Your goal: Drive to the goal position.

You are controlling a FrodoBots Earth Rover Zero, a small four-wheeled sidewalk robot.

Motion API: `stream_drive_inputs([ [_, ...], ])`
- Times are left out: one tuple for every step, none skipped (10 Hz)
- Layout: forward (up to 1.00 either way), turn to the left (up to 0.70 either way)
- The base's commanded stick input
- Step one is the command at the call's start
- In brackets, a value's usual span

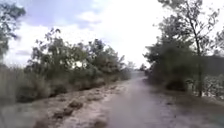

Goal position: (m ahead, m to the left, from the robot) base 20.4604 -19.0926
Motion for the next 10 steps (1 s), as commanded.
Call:
stream_drive_inputs([
  [0.69,0.01],
  [0.69,0.01],
  [0.69,0.01],
  [0.69,0.01],
  [0.69,0.01],
  [0.69,0.01],
  [0.69,0.01],
  [0.69,0.01],
  [0.69,0.01],
  [0.69,0.01],
])
